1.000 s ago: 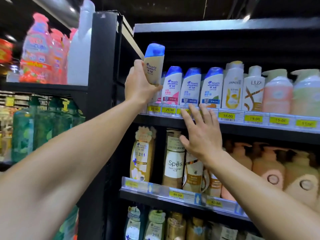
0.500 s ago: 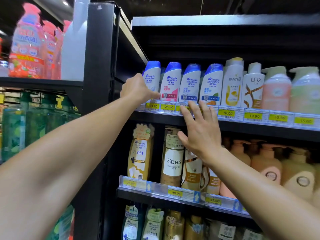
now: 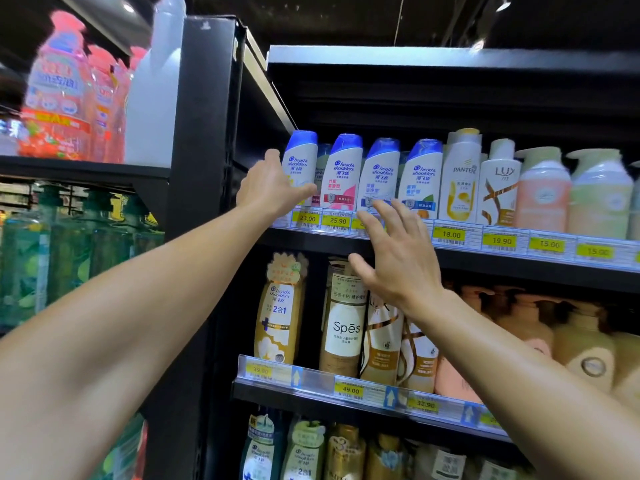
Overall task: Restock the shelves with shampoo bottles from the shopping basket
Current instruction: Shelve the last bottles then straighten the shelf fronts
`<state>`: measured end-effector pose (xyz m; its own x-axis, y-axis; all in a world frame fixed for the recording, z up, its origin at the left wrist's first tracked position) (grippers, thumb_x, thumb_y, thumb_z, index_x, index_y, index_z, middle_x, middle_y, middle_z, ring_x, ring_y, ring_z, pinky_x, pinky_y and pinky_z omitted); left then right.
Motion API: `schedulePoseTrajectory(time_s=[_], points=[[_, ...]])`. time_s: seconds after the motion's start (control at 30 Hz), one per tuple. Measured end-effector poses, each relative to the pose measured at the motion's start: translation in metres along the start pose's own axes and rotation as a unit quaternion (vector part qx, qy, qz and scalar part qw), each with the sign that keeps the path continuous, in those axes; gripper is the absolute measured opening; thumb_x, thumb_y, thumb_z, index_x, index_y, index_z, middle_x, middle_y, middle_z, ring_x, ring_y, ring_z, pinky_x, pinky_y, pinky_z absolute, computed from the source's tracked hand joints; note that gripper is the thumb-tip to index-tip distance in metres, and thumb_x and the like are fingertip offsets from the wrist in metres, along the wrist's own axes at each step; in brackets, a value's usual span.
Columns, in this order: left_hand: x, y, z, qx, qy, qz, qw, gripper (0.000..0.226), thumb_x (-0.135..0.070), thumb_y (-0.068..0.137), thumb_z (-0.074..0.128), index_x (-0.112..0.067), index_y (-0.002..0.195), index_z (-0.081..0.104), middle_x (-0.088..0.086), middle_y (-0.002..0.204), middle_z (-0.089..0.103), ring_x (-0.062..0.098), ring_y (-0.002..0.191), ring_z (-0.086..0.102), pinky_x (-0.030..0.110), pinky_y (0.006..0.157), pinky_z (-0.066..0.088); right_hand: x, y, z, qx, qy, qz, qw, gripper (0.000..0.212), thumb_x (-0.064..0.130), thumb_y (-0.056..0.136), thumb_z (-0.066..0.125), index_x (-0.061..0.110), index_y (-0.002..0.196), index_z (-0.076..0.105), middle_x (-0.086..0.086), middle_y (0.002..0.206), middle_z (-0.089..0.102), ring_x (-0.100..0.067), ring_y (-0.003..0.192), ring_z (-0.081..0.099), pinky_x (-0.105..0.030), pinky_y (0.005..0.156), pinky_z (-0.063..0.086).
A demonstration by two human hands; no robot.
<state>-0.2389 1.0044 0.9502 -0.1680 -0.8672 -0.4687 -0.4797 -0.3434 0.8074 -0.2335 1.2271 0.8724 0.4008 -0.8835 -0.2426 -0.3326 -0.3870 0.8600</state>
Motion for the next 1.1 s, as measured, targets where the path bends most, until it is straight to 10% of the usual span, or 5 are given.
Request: schedulePoseTrajectory(time_s=[0.4,1.1], points=[[0.03,-0.046,0.007,-0.007,0.096,0.288,0.953,0.075,-0.049,0.089,0.06,-0.01,0.149,0.037,0.015,0.155,0.033,0.031,0.141,0.031,0.039,0.116,0.025,0.022,0.035,0.007,0.043,-0.044,-0.051,0.997,0.071,0.055,0.093,0.038,0.024,0.154,0.024,-0.002,0.162,0.02,-0.029,0.15,0.007,-0.046,0.121,0.003],[-0.001,-0.068,0.031,0.019,0.125,0.315,0.94,0.073,-0.059,0.093,0.042,-0.018,0.152,0.033,0.009,0.161,0.022,0.028,0.148,0.018,0.047,0.119,0.016,-0.018,0.009,-0.01,0.008,-0.069,0.04,0.997,0.068,0.055,0.091,0.034,0.018,0.148,0.04,-0.01,0.155,0.035,-0.034,0.142,0.028,-0.052,0.116,0.021]])
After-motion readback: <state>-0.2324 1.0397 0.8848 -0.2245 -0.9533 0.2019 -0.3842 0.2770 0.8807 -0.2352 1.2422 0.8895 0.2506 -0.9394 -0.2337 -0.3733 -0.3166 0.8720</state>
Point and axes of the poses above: each hand's wrist, its own y-axis towards the middle knuckle, its own z-axis out of the palm, x = y × z, the point moved 2 cm from there along y, towards the middle knuckle
